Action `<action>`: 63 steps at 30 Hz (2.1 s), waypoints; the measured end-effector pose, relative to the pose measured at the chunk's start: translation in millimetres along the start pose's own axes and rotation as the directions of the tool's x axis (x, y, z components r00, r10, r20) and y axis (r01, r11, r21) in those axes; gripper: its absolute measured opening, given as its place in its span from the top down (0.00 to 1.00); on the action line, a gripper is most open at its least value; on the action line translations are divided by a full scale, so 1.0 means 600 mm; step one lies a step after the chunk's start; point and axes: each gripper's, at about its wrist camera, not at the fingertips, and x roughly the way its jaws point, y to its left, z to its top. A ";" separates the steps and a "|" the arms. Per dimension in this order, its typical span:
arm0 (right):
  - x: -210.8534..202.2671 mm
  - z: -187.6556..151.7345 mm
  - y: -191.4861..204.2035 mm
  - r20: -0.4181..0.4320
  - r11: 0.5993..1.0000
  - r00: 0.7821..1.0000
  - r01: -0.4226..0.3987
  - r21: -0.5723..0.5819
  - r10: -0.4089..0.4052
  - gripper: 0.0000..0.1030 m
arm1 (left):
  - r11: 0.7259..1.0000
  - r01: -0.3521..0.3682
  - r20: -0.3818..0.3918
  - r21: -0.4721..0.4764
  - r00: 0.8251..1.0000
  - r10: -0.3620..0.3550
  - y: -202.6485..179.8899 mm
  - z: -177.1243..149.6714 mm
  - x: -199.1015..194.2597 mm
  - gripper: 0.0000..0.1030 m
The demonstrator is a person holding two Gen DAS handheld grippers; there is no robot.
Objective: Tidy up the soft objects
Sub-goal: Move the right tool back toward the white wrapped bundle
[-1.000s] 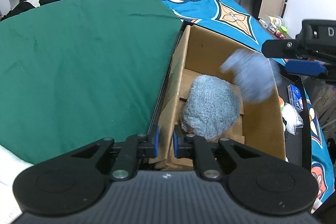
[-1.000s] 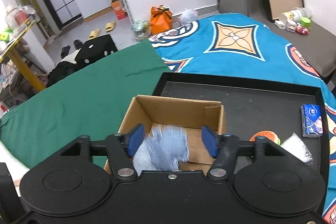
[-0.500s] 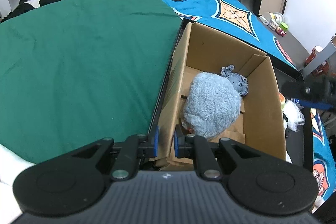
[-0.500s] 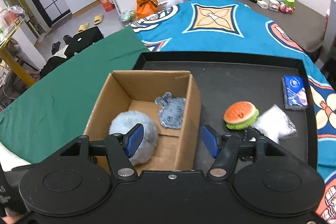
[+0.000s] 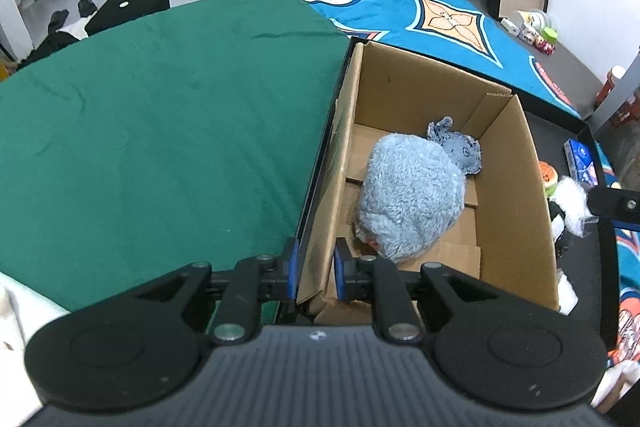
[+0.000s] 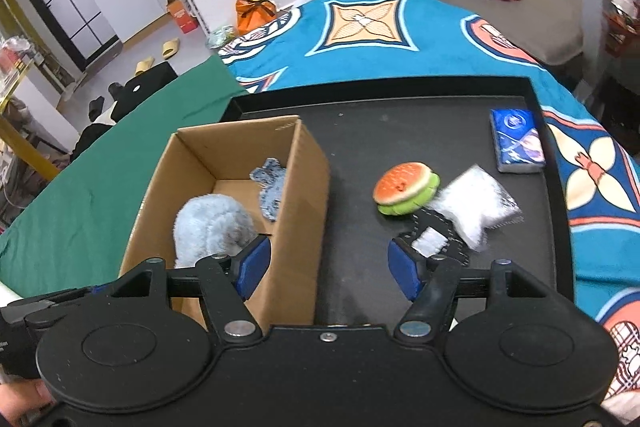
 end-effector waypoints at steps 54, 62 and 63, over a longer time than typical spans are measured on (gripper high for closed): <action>0.090 -0.135 -0.152 -0.111 0.999 0.993 -0.028 0.015 0.030 0.51 | 0.916 -0.291 0.048 0.276 0.956 0.290 -0.113 -0.010 0.002 0.20; 0.082 -0.134 -0.168 -0.093 0.998 0.995 -0.034 0.056 0.039 0.51 | 0.920 -0.288 0.050 0.265 0.957 0.285 -0.112 -0.008 -0.002 0.20; 0.079 -0.133 -0.170 -0.092 0.998 0.995 -0.034 0.061 0.040 0.51 | 0.922 -0.287 0.049 0.262 0.958 0.284 -0.111 -0.008 -0.003 0.20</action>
